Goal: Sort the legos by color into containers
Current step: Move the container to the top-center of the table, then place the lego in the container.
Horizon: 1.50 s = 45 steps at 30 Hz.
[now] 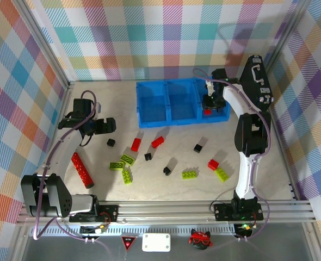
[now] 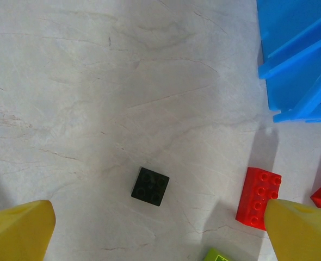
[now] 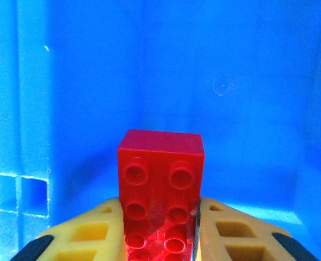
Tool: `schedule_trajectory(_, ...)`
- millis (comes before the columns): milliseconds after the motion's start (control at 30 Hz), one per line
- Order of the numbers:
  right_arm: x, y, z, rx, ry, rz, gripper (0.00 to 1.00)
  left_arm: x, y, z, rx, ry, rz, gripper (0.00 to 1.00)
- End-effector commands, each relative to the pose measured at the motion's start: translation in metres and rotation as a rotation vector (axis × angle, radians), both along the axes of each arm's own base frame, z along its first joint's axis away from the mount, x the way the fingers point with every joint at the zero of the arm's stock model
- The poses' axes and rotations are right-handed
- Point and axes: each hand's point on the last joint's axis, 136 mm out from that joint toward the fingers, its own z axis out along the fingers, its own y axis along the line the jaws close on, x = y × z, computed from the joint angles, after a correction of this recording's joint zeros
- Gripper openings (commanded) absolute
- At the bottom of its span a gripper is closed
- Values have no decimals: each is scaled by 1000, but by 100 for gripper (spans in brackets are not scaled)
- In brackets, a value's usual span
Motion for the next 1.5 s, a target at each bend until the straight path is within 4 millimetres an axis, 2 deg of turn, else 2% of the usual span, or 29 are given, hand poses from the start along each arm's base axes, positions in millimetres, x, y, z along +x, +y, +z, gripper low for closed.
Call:
schedule_trajectory(0,-10,25,8,77,36,22,22,-6,7,3,18,-7,8,98)
schedule_trajectory(267,-17,52,13,145,58,42,22,-6,6,2,15,-2,6,98)
schedule_trajectory(400,-14,62,5,158,74,58,22,-5,6,1,11,4,3,98)
schedule_trajectory(467,-9,59,0,133,72,42,23,-6,6,0,12,6,3,98)
schedule_trajectory(667,6,31,-24,-13,73,-24,24,-7,6,0,14,8,4,98)
schedule_trajectory(867,16,20,-48,-34,106,-49,26,-7,7,0,22,10,6,98)
schedule_trajectory(1067,21,15,-67,-54,134,-64,33,-7,8,-2,23,17,11,98)
schedule_trajectory(1233,21,14,-57,-52,122,-70,42,-6,9,-3,28,22,15,98)
schedule_trajectory(1467,18,13,-12,-41,59,-69,46,-6,9,-5,32,35,12,98)
